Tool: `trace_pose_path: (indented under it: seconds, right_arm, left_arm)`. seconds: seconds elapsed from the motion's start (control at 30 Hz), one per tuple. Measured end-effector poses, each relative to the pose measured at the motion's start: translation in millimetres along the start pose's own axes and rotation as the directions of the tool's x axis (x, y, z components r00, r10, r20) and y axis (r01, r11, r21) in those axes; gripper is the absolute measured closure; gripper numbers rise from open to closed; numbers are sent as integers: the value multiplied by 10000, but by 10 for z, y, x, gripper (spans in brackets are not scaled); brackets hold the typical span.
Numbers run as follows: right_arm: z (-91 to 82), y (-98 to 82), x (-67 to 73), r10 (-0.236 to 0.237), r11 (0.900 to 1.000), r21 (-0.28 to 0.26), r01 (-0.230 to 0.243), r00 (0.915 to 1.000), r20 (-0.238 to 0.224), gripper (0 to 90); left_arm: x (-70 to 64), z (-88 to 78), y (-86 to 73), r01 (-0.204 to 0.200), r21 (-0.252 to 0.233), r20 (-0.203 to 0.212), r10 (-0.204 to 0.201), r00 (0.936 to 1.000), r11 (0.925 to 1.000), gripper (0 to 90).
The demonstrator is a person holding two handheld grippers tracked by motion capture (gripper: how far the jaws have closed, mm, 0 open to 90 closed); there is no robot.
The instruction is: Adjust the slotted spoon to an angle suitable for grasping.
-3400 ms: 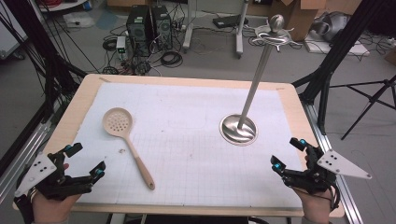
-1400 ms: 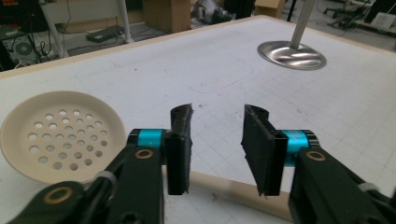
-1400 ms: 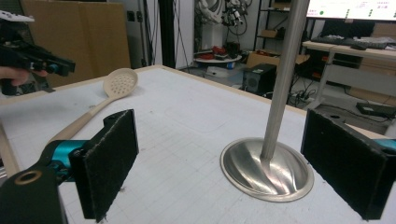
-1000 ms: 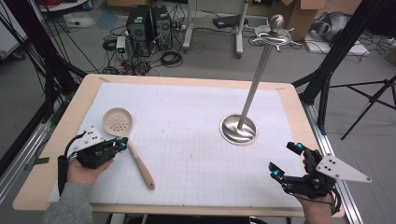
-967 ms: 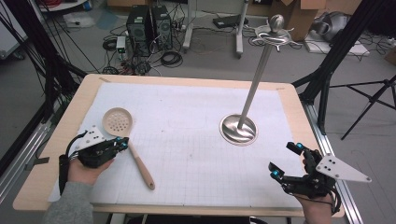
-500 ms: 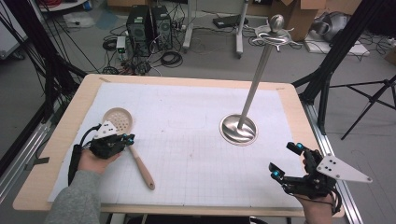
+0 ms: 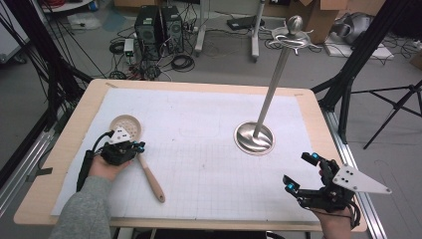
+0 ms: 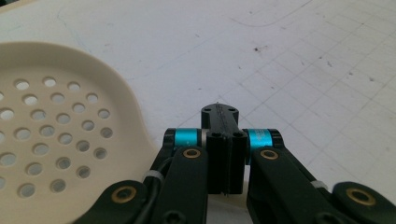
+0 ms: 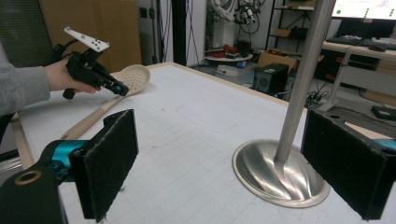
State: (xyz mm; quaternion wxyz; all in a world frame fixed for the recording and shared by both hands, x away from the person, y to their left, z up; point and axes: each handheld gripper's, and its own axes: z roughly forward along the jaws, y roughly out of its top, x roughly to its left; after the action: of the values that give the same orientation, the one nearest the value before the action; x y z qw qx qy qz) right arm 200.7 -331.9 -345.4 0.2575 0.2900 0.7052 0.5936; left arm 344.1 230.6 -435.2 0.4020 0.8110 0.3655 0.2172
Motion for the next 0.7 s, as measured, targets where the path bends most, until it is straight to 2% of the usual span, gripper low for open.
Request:
trace_pose_path:
  seconds: [0.07,0.27,0.37,0.5,0.7]
  right_arm:
    - [-2,-1,6,28,10000,36,-28,10000,-11,101]
    - [2,0,17,-29,10000,35,29,10000,-33,101]
    - [10,-7,18,-24,10000,61,24,10000,-64,101]
    - [15,-9,22,-43,9999,99,44,10000,-64,101]
    - [16,-18,39,-62,9998,190,63,9999,-80,101]
  left_arm:
    - [18,20,-10,113,2,-50,-113,9999,9999,896]
    - [50,93,-44,101,366,-247,-92,9997,9993,896]
    - [66,114,-56,144,314,-278,-135,9995,9994,896]
    - [41,103,-80,-91,214,-481,101,9988,9997,897]
    - [20,36,-132,211,146,-575,-203,9981,9997,899]
